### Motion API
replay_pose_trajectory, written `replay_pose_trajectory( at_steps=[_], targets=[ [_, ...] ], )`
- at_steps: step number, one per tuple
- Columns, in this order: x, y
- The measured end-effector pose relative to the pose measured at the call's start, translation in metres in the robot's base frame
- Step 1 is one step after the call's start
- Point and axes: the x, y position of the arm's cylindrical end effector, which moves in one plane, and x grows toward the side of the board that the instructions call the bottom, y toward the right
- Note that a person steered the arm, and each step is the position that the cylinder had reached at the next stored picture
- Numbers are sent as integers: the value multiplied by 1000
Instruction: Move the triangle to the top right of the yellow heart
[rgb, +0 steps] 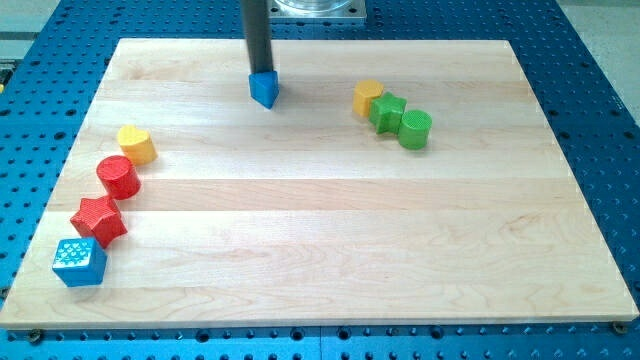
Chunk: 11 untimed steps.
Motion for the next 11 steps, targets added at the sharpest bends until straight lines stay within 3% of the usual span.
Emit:
replay_pose_trajectory(
  at_steps=[1, 2, 5, 8, 9, 11],
  targets=[
    [9, 26],
    [22, -35],
    [64, -66],
    [155, -94],
    [149, -126],
    [108, -121]
  ],
)
